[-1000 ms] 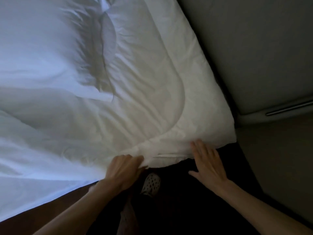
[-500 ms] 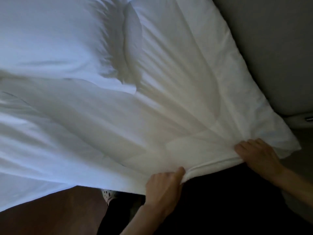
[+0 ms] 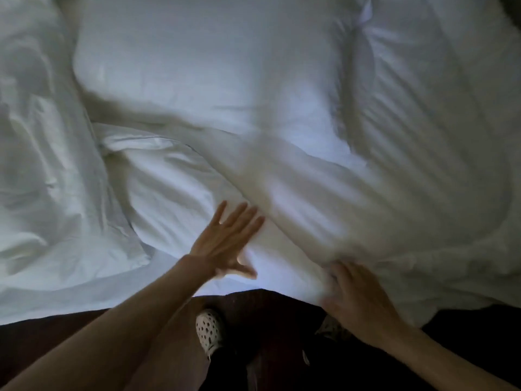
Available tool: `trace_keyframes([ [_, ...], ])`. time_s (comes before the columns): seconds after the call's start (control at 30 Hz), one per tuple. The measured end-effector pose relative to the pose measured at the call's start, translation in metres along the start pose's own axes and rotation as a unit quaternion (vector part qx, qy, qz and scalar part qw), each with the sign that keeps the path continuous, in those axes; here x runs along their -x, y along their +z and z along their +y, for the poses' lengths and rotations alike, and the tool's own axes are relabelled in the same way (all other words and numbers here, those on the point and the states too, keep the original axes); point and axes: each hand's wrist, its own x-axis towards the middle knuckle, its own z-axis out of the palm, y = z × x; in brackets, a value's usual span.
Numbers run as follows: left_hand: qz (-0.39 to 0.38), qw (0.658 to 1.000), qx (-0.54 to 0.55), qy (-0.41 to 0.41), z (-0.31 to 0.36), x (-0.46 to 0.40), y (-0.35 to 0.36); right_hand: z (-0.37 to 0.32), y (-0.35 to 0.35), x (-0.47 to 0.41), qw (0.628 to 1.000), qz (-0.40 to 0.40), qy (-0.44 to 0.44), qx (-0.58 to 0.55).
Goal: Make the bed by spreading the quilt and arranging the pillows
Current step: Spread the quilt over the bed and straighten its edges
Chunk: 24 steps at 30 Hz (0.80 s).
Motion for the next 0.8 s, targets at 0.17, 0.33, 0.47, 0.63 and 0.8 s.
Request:
trace_keyframes([
  [0.17,-0.014,0.994,-0.107,-0.025,-0.076,-0.008,-0.011,-0.135,0.028,-0.086,0.981,0.008,0.154,-0.118],
  [0.33,-0.066,0.995,0.036,0.066,-0.020,0.071,0.057,-0.136,0.088,-0.016,0.997,-0.039,0.035,0.062],
  [0.47,-0.069,0.990,0.019,0.119,-0.005,0.148,0.123,-0.150,0.107,-0.001,0.993,-0.021,0.008,0.118],
  [0.63,0.117,0.986,0.031,0.114,-0.087,0.167,0.100,-0.168,0.111,-0.013,0.982,-0.134,0.108,0.080],
  [0.8,0.076,0.987,0.036,-0.136,-0.189,0.195,0.100,-0.275,0.109,-0.068,0.998,-0.023,0.047,-0.034],
])
